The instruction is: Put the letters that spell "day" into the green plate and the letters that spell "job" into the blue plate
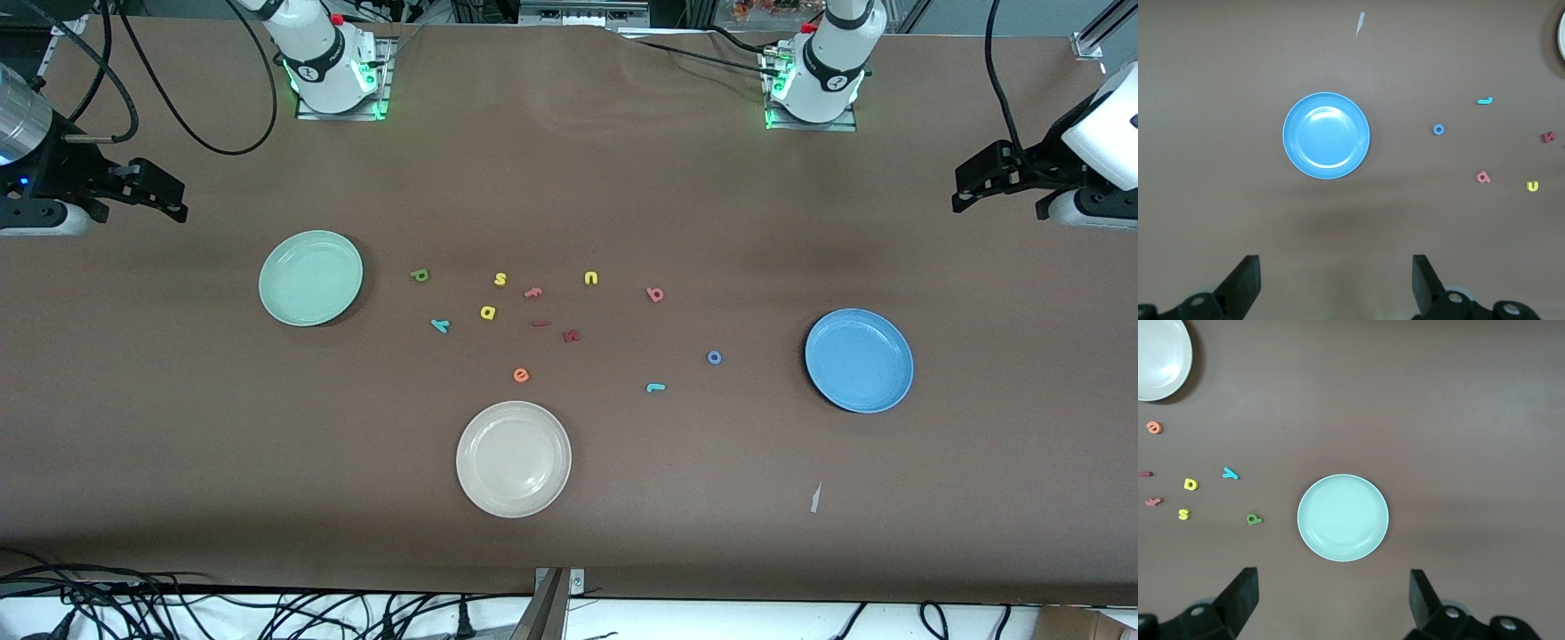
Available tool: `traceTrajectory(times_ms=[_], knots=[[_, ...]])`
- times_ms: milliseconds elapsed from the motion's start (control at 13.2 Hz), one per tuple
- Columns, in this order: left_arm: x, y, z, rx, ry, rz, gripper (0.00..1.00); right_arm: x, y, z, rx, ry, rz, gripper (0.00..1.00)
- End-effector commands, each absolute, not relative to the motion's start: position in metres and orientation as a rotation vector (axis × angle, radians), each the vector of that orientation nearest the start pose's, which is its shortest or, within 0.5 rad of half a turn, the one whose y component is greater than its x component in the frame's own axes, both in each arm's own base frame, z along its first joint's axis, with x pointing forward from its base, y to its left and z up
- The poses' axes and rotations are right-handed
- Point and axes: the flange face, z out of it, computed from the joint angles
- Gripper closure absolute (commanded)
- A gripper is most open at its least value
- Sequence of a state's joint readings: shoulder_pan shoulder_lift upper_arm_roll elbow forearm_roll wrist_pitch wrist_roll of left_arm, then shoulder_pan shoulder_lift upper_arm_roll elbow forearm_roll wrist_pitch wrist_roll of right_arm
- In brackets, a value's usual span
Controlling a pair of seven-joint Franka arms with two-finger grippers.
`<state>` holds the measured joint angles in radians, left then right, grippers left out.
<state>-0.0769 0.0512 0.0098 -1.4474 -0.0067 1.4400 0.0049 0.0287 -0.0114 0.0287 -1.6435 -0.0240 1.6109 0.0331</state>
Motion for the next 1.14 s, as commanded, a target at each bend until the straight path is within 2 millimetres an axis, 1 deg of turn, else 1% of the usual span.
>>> traceTrajectory(times_ms=[0,379,455,682,758,1061], knots=[[0.553,-0.046,0.651,-3.16,0.121,0.091,0.0,0.548,0.027,0.6,-3.159,-0.038,0.03,0.0],[0.551,-0.059,0.651,-3.157,0.155,0.092,0.0,0.548,0.027,0.6,-3.159,-0.038,0.03,0.0],[0.551,-0.057,0.652,-3.157,0.148,0.089,0.0,0.548,0.027,0.6,-3.159,-0.038,0.03,0.0],[0.553,-0.036,0.651,-3.159,0.107,0.098,0.0,0.548,0.027,0.6,-3.159,-0.038,0.03,0.0],[0.553,-0.032,0.651,-3.16,0.094,0.098,0.0,0.548,0.027,0.6,-3.159,-0.038,0.03,0.0],[0.553,-0.031,0.651,-3.16,0.092,0.098,0.0,0.546,0.028,0.6,-3.162,-0.018,0.054,0.0]])
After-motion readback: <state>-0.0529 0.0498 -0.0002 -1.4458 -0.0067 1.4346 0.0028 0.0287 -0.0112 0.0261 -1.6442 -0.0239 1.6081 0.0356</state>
